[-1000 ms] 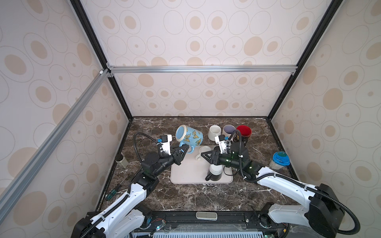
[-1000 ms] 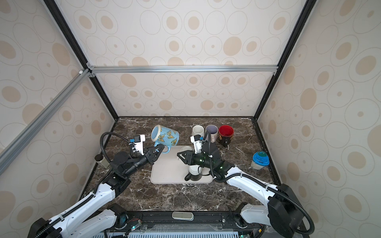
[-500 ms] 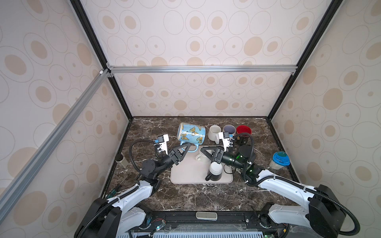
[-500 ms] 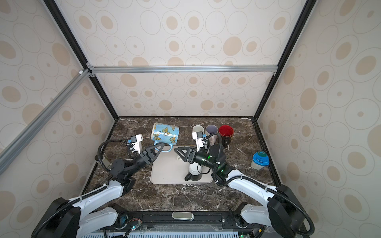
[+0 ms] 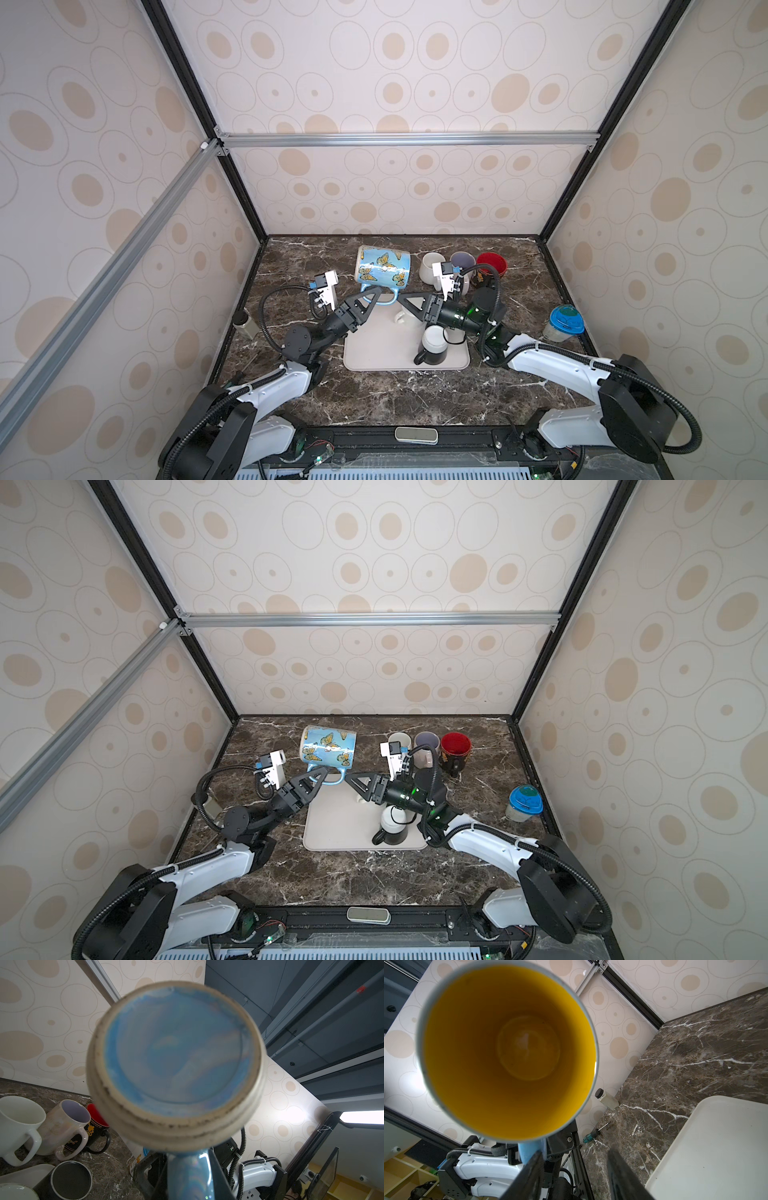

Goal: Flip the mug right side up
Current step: 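Grasp the blue mug's body with the right gripper while the left holds it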

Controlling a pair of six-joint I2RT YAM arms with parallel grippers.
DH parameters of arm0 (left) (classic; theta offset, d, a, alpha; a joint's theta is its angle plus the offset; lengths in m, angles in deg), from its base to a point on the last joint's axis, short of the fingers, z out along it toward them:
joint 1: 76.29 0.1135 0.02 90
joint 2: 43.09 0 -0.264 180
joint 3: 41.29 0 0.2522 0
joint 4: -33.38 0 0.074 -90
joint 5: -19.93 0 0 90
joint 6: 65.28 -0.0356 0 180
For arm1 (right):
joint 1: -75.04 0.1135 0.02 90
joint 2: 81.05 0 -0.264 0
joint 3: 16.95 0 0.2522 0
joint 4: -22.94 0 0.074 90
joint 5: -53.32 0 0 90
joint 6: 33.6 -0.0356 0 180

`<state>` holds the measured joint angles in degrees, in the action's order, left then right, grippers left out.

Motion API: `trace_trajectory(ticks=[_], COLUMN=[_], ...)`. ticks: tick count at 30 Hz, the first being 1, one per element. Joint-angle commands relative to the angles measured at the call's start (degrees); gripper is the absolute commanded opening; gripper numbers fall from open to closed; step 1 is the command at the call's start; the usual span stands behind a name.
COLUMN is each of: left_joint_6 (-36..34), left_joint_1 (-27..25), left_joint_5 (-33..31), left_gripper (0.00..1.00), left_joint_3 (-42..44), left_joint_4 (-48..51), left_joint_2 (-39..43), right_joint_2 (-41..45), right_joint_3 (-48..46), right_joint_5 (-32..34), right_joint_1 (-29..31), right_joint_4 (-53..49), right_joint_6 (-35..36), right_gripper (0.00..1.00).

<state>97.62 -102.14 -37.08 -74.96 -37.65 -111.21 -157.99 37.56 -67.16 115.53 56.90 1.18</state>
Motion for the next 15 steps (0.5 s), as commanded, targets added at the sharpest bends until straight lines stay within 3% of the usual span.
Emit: trace_trajectory(ticks=[1,15], left_joint_6=[0.83,-1.01], left_joint_1=[0.06,-0.01], left_joint_5=[0.27,0.56], left_gripper=[0.0,0.0], left_joint_3=[-1.81,-1.98], left_joint_4=[-9.85,-6.67], left_joint_2=[0.63,0.64], right_joint_2=[-0.56,-2.33], right_joint_3=[2.65,5.46], right_joint_5=[-1.22,-0.75], right_joint_1=[0.11,0.47], right_joint_4=[3.12,3.17], right_joint_6=[-0.59,0.41], right_gripper=[0.51,0.48])
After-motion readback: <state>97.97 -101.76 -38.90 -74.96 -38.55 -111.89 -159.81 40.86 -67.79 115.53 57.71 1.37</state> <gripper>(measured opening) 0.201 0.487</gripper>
